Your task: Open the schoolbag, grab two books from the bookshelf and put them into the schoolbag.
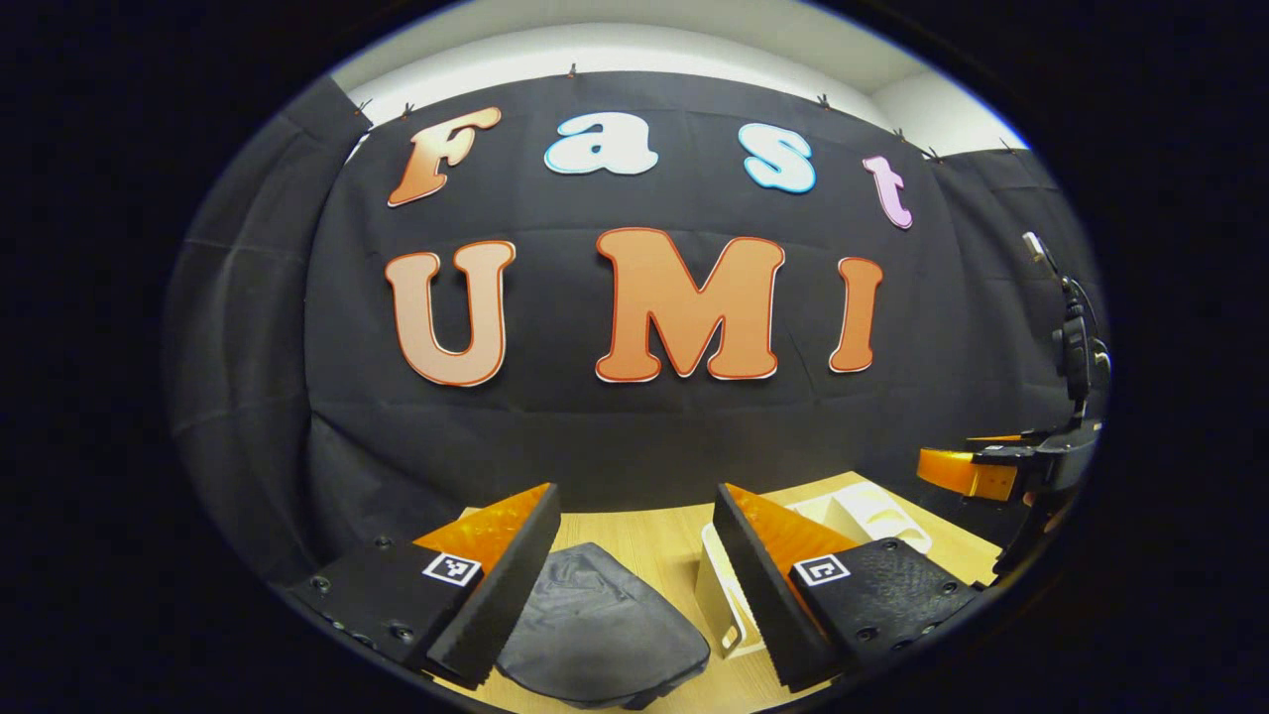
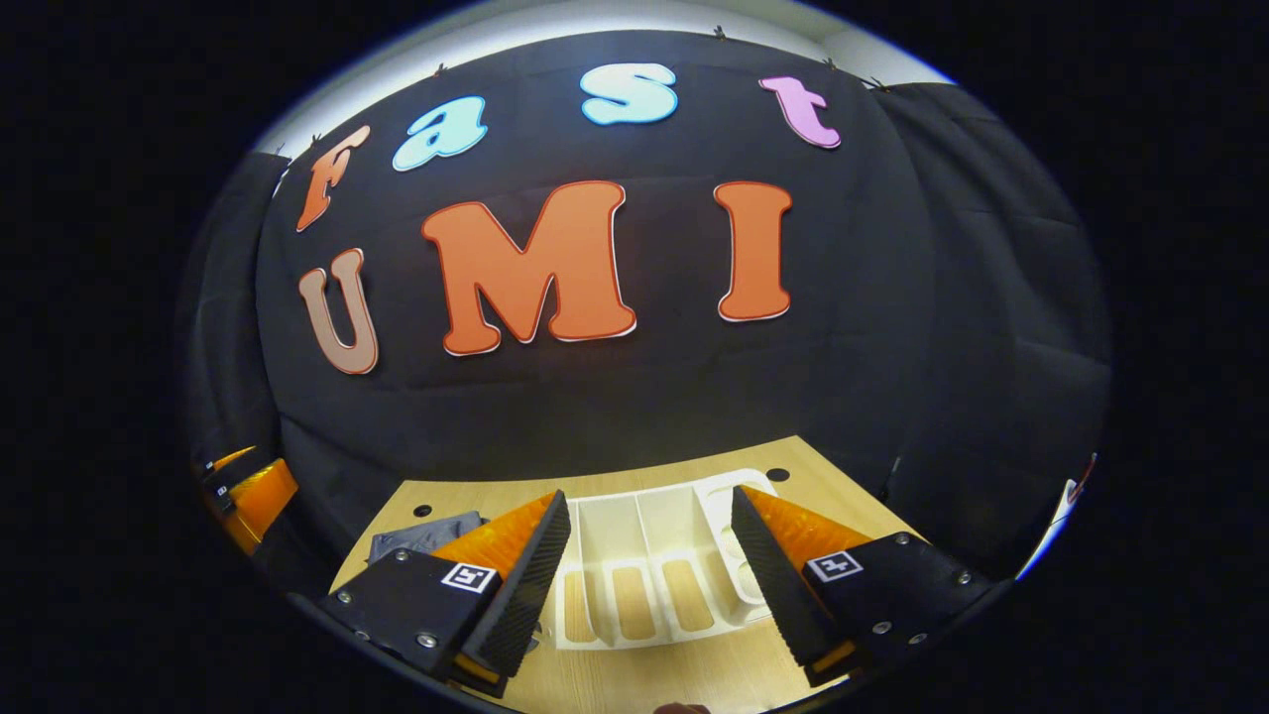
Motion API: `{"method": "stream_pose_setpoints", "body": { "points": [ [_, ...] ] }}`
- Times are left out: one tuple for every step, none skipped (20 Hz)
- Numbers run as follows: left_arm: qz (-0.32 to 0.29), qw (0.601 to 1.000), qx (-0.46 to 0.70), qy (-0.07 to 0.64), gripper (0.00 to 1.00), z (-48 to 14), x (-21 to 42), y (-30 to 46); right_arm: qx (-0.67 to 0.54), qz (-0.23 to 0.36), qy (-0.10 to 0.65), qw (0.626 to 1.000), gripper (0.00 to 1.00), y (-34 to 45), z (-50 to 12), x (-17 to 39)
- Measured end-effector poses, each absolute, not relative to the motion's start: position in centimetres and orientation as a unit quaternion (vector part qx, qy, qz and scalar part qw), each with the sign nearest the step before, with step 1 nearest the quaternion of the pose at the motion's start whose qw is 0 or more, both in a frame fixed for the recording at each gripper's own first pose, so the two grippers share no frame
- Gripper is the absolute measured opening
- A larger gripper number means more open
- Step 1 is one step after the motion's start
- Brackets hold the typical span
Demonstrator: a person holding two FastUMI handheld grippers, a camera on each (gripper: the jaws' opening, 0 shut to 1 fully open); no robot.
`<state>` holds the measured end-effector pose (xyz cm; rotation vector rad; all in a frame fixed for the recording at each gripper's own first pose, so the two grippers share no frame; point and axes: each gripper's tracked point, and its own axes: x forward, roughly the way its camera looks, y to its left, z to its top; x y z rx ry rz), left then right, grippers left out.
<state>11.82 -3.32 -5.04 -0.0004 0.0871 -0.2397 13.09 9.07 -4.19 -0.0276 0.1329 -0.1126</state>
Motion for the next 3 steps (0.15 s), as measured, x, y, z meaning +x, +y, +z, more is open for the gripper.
{"method": "stream_pose_setpoints", "body": {
  "points": [
    [-0.116, 0.992, -0.003, 0.042, 0.99, -5.03, 11.69, -3.29, -0.015, -0.060, 0.066, 0.996, 0.98, 8.84, -4.20, 13.13],
    [-0.113, 0.993, 0.000, 0.042, 0.99, -5.11, 11.64, -3.16, -0.016, -0.062, 0.069, 0.996, 0.98, 8.43, -4.37, 12.89],
    [-0.112, 0.993, 0.004, 0.040, 0.99, -5.03, 11.61, -3.02, -0.015, -0.064, 0.071, 0.995, 0.98, 8.36, -4.49, 12.76]
  ]
}}
